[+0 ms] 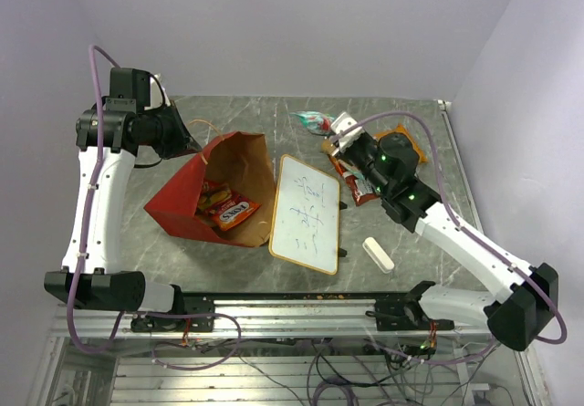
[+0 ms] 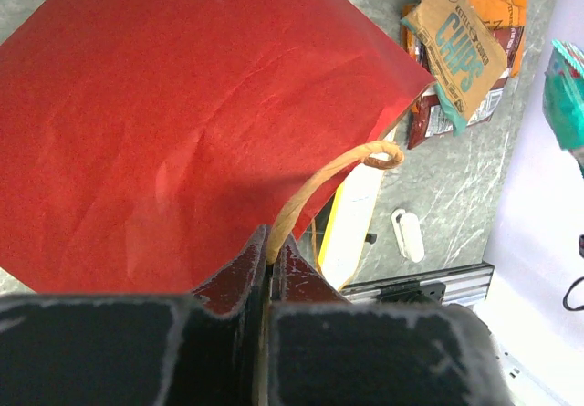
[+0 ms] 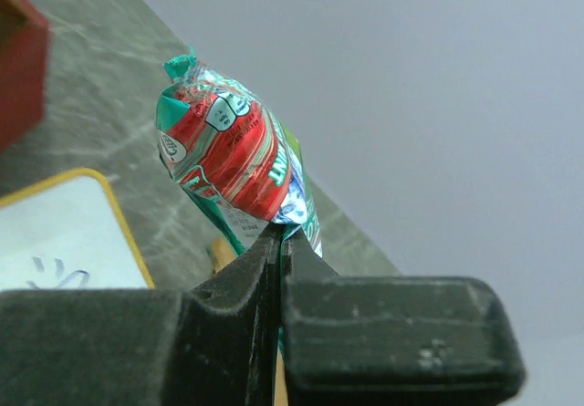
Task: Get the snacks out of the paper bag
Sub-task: Place the snack at the center of the board.
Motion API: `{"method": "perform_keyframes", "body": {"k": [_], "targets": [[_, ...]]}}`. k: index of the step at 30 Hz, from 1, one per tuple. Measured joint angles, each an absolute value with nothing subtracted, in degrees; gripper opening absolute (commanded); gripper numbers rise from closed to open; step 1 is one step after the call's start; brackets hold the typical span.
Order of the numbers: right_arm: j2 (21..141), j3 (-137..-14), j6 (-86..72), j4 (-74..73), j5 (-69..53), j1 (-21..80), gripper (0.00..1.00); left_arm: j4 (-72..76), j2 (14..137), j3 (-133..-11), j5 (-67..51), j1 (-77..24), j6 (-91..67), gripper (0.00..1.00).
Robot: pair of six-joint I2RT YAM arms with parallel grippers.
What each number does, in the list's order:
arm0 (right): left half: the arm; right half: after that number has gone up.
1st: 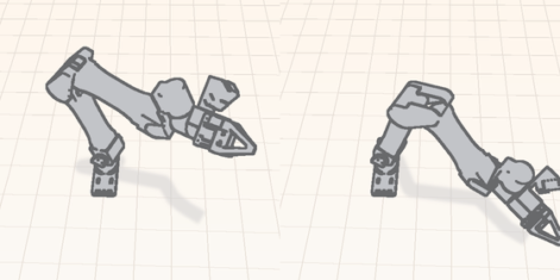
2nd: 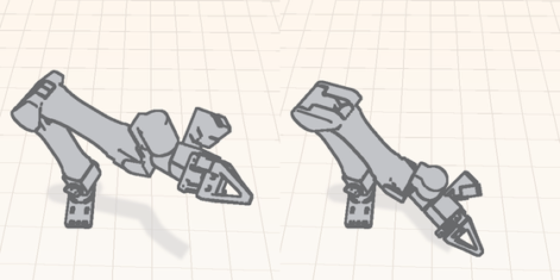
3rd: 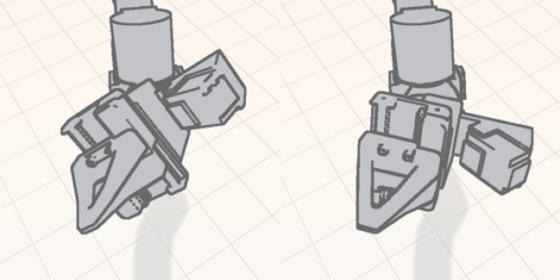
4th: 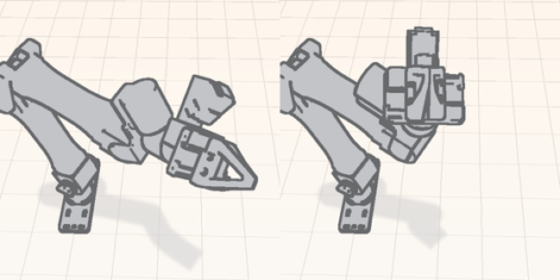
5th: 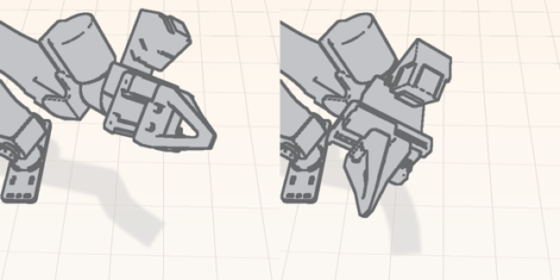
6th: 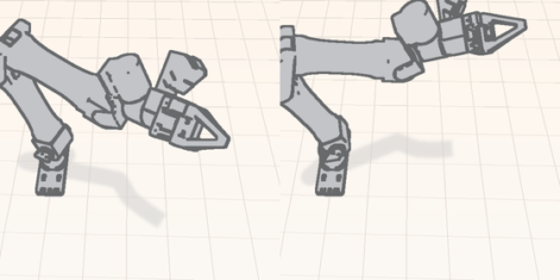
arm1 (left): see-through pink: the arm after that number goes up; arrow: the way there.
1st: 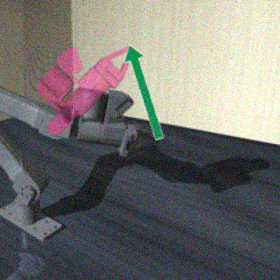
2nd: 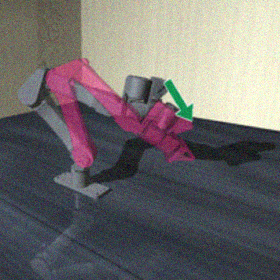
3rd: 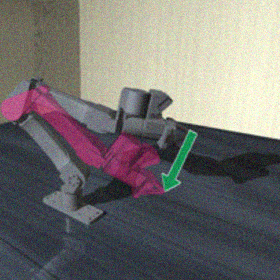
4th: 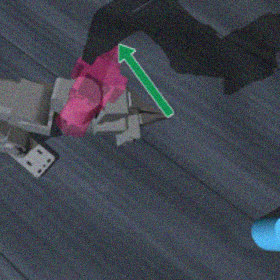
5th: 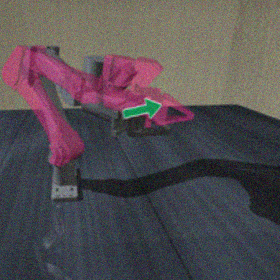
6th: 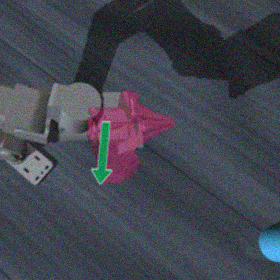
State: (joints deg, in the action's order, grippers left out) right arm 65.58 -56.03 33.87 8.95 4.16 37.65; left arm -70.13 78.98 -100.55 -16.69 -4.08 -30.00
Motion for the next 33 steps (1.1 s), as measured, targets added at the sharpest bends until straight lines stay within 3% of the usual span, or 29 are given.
{"method": "perform_keyframes", "body": {"k": [10,22,33], "targets": [[78.4,-66.9,20.4,-3.2,17.1,25.4,0.0,-70.2,79.0,-100.7,-16.7,-4.1,-30.0,0.07],[93.3,-78.4,10.4,-16.9,37.7,18.6,0.0,-70.2,79.0,-100.7,-16.7,-4.1,-30.0,0.07],[101.0,-79.4,11.7,-18.7,39.8,17.6,0.0,-70.4,78.9,-100.7,-16.5,-4.1,-30.0,0.07]]}}
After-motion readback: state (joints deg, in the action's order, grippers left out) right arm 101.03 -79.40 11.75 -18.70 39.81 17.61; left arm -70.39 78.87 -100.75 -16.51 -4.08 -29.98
